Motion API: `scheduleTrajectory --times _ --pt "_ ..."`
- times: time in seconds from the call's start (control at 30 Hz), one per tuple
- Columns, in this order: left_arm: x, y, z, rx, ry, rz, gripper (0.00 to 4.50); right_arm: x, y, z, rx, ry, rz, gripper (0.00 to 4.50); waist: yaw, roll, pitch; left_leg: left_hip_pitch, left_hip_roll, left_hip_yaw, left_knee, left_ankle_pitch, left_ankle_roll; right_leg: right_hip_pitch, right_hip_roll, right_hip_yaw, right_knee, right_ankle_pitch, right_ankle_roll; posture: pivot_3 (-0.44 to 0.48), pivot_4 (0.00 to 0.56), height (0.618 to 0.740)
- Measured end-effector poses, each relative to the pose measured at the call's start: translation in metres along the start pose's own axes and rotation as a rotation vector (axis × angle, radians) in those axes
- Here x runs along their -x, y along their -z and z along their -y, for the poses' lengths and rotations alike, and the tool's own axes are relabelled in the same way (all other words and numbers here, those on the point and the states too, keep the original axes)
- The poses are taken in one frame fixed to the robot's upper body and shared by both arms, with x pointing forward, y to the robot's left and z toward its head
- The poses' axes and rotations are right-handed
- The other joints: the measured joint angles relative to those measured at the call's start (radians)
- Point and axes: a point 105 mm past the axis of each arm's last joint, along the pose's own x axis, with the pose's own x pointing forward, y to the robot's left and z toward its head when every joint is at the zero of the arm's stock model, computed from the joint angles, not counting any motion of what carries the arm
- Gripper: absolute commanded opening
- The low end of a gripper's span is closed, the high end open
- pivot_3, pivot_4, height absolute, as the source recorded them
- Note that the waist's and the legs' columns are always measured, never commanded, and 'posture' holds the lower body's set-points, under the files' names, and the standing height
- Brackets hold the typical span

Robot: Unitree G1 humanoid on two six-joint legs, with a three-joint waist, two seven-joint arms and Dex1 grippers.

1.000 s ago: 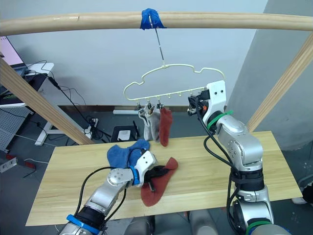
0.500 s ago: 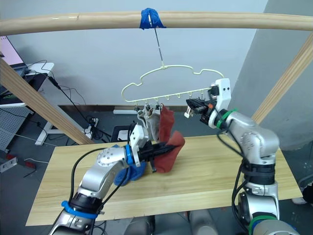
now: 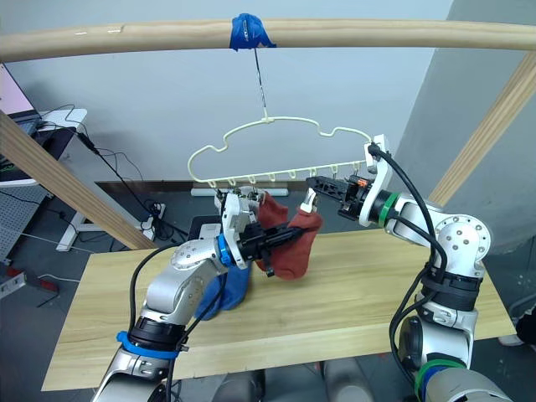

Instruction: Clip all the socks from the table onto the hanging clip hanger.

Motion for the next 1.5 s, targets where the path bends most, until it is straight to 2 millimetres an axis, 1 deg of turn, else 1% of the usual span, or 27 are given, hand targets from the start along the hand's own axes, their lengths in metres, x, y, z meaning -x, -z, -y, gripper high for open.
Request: scheduleTrajectory --times 0.17,0.4,0.63,0.87,1.13,1.23,1.37,1.5 --pt "0.0 -0.004 -0.001 0.007 0.004 0.013 0.01 0.002 0.003 0.0 -0.001 0.004 -0.005 0.0 0.0 0.0 0.0 0.0 0.0 0.0 0.0 0.0 0.0 0.0 0.0 0.0 0.0 0.0 0.0 -0.172 0.155 0.74" --pt "0.004 0.004 0.002 0.033 0.017 -0.01 0.01 0.004 0.001 -0.001 0.001 0.006 -0.001 0.0 0.0 0.0 0.0 0.0 0.0 0.0 0.0 0.0 0.0 0.0 0.0 0.0 0.0 0.0 0.0 -0.174 0.156 0.74" --pt "0.004 0.005 0.003 0.036 0.017 -0.009 0.01 0.005 0.001 -0.003 -0.012 -0.018 -0.009 0.0 0.0 0.0 0.0 0.0 0.0 0.0 0.0 0.0 0.0 0.0 0.0 0.0 0.0 0.0 0.0 -0.17 0.16 0.74" --pt "0.0 -0.002 0.002 0.022 0.026 0.008 0.01 0.004 0.005 -0.002 0.006 -0.01 -0.037 0.0 0.0 0.0 0.0 0.0 0.0 0.0 0.0 0.0 0.0 0.0 0.0 0.0 0.001 0.0 0.0 -0.167 0.164 0.74" --pt "-0.002 -0.007 0.001 0.011 0.033 0.019 0.01 0.004 0.004 -0.001 0.024 0.0 -0.035 0.0 0.0 0.0 0.0 0.0 0.0 0.0 0.001 0.0 0.0 0.0 0.0 0.0 0.001 0.0 0.0 -0.167 0.167 0.74" --pt "-0.003 -0.008 0.001 0.009 0.035 0.022 0.0 0.003 0.005 -0.002 0.026 -0.006 -0.039 0.89 0.001 0.0 0.0 0.0 0.0 0.0 0.001 0.0 0.0 0.0 0.0 0.0 0.002 0.0 0.0 -0.169 0.166 0.74" --pt "-0.004 -0.009 0.002 0.012 0.037 0.027 0.0 0.005 0.011 0.001 0.009 0.002 -0.043 2.42 0.001 0.0 0.0 0.0 0.0 0.0 0.001 0.0 0.0 0.0 0.0 0.0 0.002 0.0 0.0 -0.172 0.17 0.74" --pt "-0.005 -0.011 0.001 0.003 0.038 0.031 0.0 0.009 0.011 0.0 0.009 -0.007 -0.04 3.78 0.001 0.0 0.0 0.0 0.0 0.0 0.001 0.0 0.0 0.0 0.0 0.0 0.003 0.0 0.0 -0.173 0.173 0.74"
